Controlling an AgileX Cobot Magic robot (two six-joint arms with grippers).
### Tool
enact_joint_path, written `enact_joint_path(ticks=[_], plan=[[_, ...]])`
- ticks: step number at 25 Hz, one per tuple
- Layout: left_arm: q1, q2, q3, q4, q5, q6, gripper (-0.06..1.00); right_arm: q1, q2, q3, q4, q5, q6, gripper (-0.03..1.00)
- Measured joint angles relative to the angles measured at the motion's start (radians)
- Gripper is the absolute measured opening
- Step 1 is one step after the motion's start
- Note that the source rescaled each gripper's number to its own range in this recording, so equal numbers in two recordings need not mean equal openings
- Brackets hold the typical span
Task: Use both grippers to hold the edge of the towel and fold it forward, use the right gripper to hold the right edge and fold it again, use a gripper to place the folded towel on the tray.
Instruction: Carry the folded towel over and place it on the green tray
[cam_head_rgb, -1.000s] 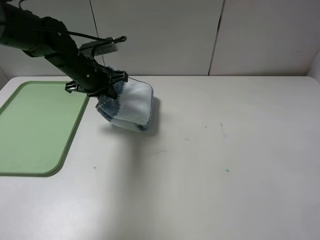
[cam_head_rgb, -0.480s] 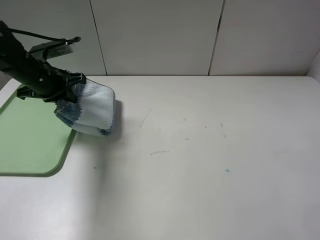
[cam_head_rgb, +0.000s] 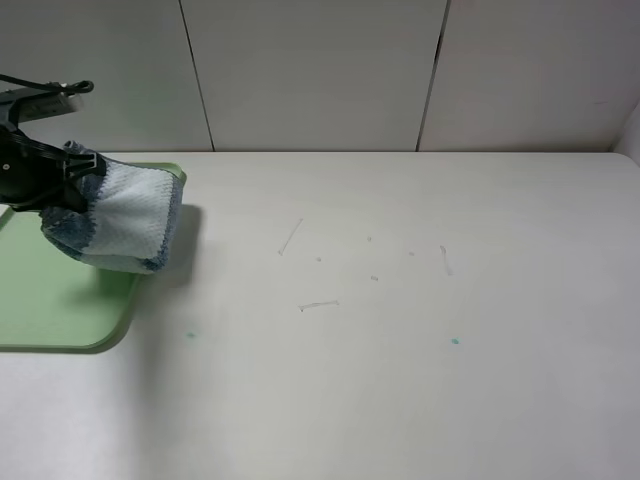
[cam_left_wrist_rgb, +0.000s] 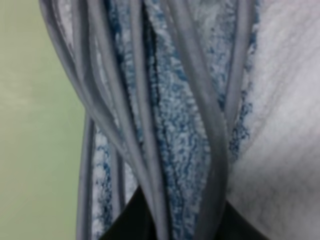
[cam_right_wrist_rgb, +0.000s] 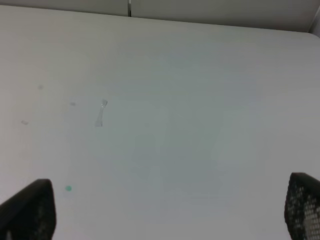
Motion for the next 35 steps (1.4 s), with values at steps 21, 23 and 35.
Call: enact_joint_path(ticks=[21, 23, 35], plan=[[0.077, 0.000, 0.000, 0.119, -0.015, 0.049, 0.13, 0.000, 0.000, 0.000, 0.000, 0.000, 0.000, 1.00], [0.077, 0.000, 0.000, 0.119, -0.015, 0.049, 0.13, 0.000, 0.000, 0.000, 0.000, 0.000, 0.000, 1.00], [0.077, 0.000, 0.000, 0.123, -0.021, 0.071, 0.92, 0.000, 0.000, 0.000, 0.000, 0.000, 0.000, 1.00]])
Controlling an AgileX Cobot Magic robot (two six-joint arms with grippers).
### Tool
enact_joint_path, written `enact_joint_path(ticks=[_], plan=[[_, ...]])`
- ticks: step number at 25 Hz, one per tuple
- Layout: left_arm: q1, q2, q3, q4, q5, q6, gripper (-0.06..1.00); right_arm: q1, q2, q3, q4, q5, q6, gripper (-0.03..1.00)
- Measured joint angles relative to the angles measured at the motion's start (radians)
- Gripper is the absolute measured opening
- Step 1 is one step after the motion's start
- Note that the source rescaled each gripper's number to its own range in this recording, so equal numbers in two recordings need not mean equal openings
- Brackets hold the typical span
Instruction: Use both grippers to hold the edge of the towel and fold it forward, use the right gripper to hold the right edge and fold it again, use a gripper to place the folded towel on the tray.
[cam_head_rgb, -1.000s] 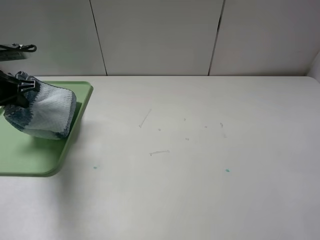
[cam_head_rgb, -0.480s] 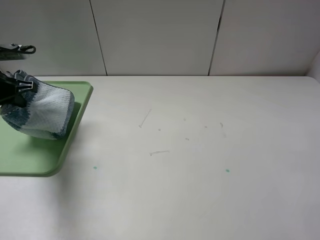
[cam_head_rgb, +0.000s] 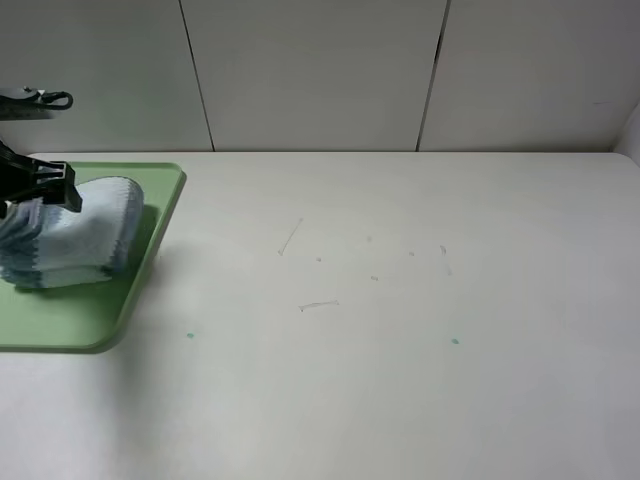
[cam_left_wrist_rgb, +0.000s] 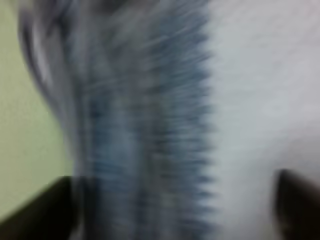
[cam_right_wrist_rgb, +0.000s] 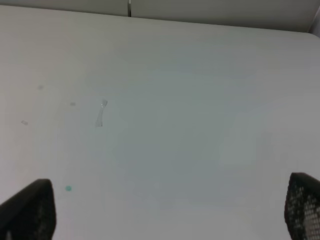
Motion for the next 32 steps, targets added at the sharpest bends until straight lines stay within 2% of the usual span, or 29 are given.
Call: enact_joint_path(ticks=[5, 19, 27, 32], plan=[[0.000, 0.000, 0.000, 0.000, 0.000, -0.001, 0.99, 0.000, 0.000, 0.000, 0.000, 0.000, 0.000, 1.00], [0.000, 0.000, 0.000, 0.000, 0.003, -0.006, 1.00, 0.000, 0.000, 0.000, 0.000, 0.000, 0.000, 1.00], [0.000, -0.021, 0.001, 0.000, 0.084, -0.006, 1.00, 0.000, 0.000, 0.000, 0.000, 0.000, 0.000, 1.00], [0.000, -0.120, 0.001, 0.000, 0.141, -0.006, 1.00, 0.000, 0.000, 0.000, 0.000, 0.000, 0.000, 1.00]])
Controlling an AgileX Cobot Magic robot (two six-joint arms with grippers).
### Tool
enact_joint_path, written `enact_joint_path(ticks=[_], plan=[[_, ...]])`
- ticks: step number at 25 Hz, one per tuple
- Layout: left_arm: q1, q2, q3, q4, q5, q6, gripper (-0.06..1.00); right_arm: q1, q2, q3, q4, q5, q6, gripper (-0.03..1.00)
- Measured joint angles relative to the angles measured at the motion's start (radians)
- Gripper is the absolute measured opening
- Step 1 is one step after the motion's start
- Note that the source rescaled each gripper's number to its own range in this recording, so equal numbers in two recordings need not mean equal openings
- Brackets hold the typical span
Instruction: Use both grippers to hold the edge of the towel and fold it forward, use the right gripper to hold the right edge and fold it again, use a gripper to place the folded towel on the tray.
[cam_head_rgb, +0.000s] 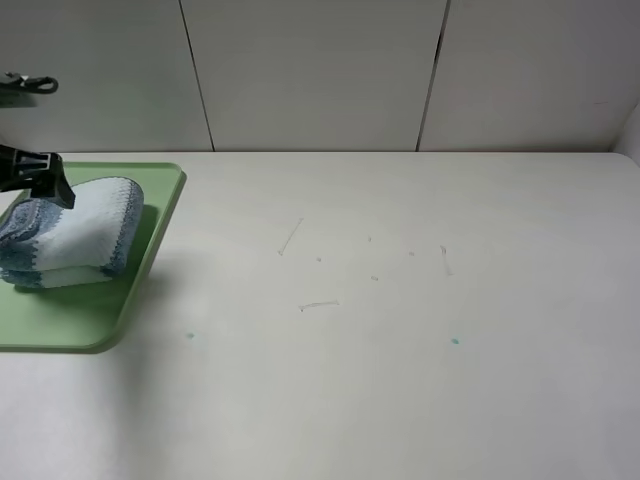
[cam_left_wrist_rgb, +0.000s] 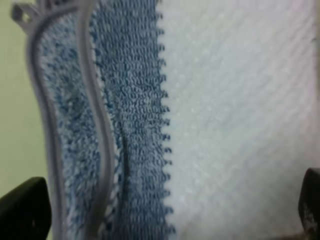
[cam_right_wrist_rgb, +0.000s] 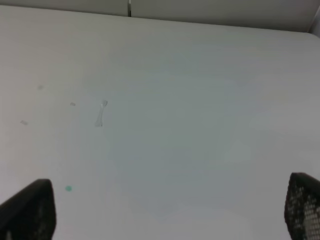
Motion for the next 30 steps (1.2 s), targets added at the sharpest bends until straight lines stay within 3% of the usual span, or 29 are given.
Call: enact_joint_path(ticks=[27, 30], plan=[[-0.001, -0.687, 0.000, -0.023, 0.714, -0.026, 1.00, 0.000, 0.000, 0.000, 0.000, 0.000, 0.000, 1.00], [-0.001, -0.734, 0.006, -0.014, 0.730, -0.069, 1.00, 0.000, 0.000, 0.000, 0.000, 0.000, 0.000, 1.00]])
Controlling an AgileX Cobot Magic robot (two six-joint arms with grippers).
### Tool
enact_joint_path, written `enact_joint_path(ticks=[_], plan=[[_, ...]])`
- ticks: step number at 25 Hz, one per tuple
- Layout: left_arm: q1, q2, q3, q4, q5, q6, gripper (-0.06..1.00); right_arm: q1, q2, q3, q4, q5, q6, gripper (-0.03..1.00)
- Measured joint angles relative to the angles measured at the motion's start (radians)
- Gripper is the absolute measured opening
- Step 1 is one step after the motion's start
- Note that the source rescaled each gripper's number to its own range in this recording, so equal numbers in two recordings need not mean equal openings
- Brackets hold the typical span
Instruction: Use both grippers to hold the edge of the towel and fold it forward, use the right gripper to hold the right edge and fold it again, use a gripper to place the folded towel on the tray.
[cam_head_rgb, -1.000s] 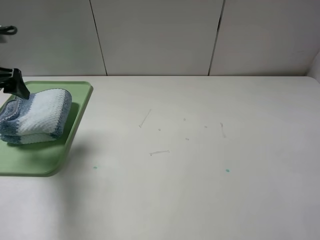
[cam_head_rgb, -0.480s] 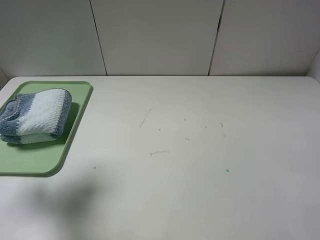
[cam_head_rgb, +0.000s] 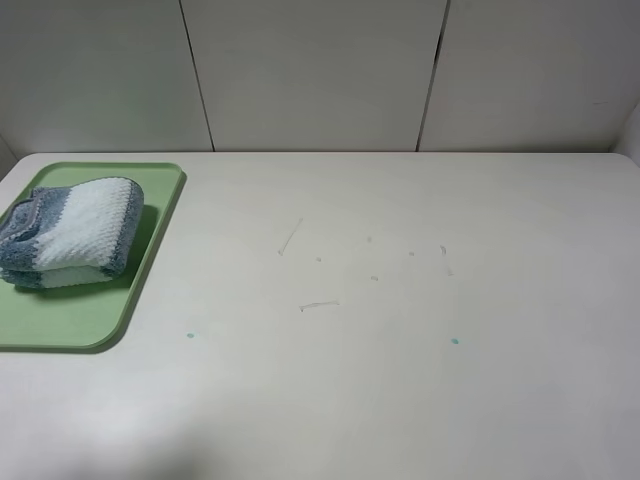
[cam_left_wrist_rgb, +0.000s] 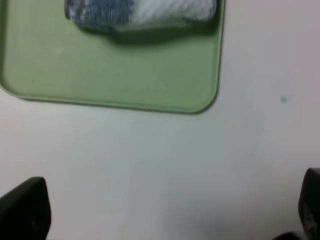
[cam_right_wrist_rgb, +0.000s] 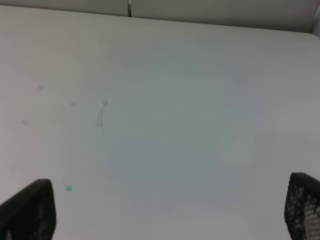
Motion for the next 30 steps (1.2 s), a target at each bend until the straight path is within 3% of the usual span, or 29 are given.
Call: enact_joint_path(ticks=[7, 13, 17, 24, 30], plan=[[0.000, -0.206, 0.225, 0.007, 0.000, -0.013, 1.00, 0.000, 0.000, 0.000, 0.000, 0.000, 0.000, 1.00], [-0.001, -0.440, 0.387, 0.011, -0.097, -0.013, 1.00, 0.000, 0.000, 0.000, 0.000, 0.000, 0.000, 1.00], [-0.045, -0.565, 0.402, 0.013, -0.126, -0.003, 1.00, 0.000, 0.000, 0.000, 0.000, 0.000, 0.000, 1.00], [-0.210, -0.735, 0.404, -0.027, -0.132, 0.057, 1.00, 0.000, 0.000, 0.000, 0.000, 0.000, 0.000, 1.00], [-0.242, -0.821, 0.404, -0.101, -0.128, 0.150, 1.00, 0.000, 0.000, 0.000, 0.000, 0.000, 0.000, 1.00]])
